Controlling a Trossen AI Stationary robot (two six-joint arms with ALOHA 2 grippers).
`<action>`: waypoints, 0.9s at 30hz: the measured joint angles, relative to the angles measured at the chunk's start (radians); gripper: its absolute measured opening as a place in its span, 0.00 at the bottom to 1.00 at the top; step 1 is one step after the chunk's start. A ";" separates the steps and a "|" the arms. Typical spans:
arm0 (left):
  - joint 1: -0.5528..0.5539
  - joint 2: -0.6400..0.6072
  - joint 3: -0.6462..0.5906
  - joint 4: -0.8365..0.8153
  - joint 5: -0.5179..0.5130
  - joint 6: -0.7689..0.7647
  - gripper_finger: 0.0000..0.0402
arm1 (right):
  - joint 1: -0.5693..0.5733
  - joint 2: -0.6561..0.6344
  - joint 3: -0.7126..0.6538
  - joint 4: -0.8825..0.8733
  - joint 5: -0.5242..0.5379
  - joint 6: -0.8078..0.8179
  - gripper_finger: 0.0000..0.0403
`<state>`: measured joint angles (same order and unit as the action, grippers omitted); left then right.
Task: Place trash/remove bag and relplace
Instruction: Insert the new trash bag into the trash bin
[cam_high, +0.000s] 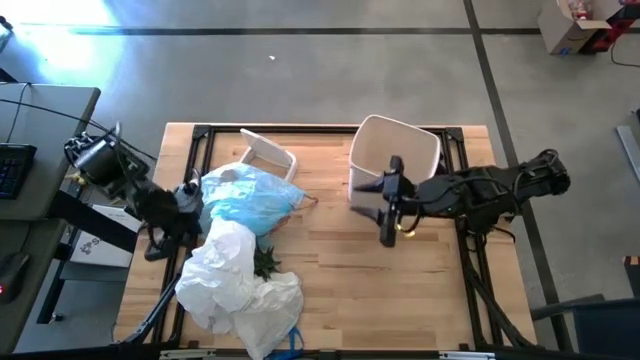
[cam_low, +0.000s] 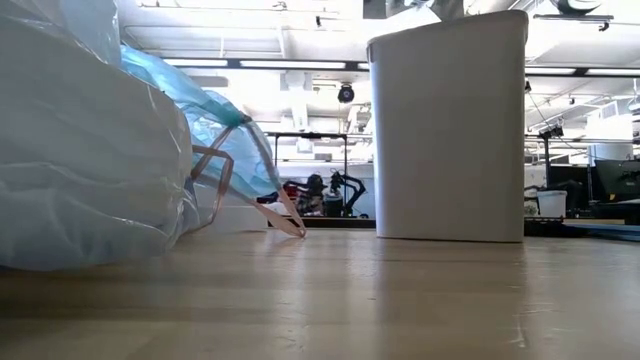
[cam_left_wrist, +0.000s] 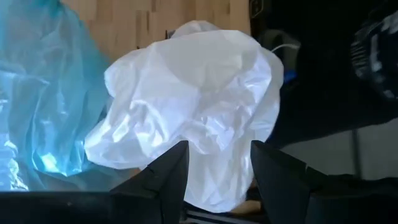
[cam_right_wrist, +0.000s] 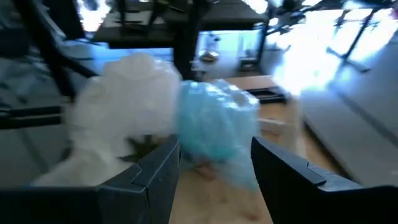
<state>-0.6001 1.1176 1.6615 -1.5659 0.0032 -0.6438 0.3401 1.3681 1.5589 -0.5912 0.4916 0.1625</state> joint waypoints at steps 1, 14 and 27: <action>-0.015 0.015 0.000 0.000 -0.014 0.000 0.39 | 0.005 0.008 0.000 0.007 -0.024 0.021 0.46; -0.047 0.131 0.000 -0.005 -0.233 0.072 0.39 | 0.026 0.137 0.000 0.028 -0.084 0.066 0.46; -0.085 0.114 0.000 -0.005 -0.255 0.028 0.39 | 0.027 0.152 0.000 0.036 -0.107 0.095 0.46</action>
<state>-0.6847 1.2316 1.6615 -1.5711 -0.2522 -0.6157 0.3676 1.5204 1.5589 -0.5554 0.3846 0.2577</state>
